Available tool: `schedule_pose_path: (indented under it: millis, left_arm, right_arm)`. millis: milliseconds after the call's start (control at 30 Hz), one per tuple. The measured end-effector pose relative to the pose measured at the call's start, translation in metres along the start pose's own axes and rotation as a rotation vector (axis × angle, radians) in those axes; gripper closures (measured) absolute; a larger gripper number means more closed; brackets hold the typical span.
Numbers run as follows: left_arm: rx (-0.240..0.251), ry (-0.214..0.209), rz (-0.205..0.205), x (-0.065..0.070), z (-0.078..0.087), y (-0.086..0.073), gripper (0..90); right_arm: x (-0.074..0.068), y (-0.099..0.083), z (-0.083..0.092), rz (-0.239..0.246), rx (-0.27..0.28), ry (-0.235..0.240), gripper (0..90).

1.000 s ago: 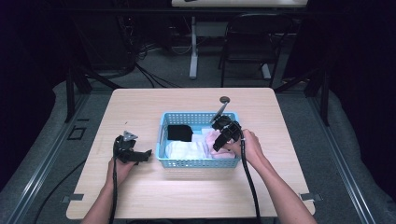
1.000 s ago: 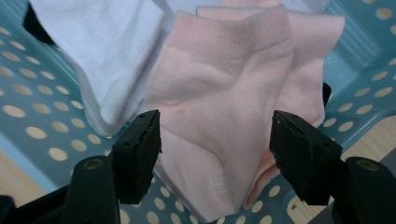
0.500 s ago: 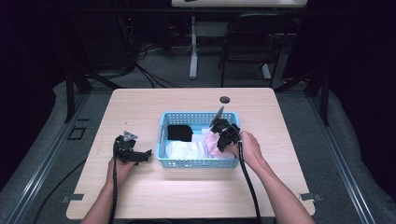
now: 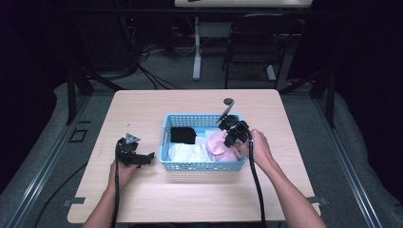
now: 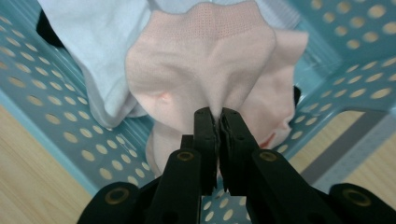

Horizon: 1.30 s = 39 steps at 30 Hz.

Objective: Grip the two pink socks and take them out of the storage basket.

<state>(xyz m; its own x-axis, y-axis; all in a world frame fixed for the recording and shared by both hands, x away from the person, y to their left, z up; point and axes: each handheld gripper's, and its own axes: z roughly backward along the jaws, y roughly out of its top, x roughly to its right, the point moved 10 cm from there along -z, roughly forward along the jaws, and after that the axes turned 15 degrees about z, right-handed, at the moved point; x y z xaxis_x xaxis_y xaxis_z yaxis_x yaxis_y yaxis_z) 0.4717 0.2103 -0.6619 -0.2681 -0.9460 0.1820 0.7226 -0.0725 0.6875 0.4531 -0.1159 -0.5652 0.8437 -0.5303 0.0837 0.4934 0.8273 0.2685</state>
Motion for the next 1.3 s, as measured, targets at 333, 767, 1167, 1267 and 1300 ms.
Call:
schedule_pose_path:
  millis: [333, 767, 1167, 1267, 1300]
  left_arm:
    - [0.0, 0.0, 0.0, 0.0, 0.0, 0.0, 0.5]
    - [0.001, 0.0, -0.001, 0.0, 0.0, 0.0, 0.4]
    - [0.0, 0.0, 0.0, 0.0, 0.0, 0.0, 0.5]
    - [0.001, 0.0, -0.001, 0.0, 0.0, 0.0, 0.5]
    - [0.0, 0.0, 0.0, 0.0, 0.0, 0.0, 0.5]
  right_arm:
    - [0.003, 0.019, 0.036, 0.019, 0.061, -0.036, 85.9]
    - [0.007, 0.028, 0.059, 0.009, 0.087, -0.052, 86.2]
    - [0.013, 0.03, 0.077, 0.008, 0.096, -0.06, 86.2]
    - [0.015, 0.03, 0.083, 0.007, 0.102, -0.067, 86.2]
    - [0.016, 0.03, 0.085, 0.005, 0.106, -0.068, 86.2]
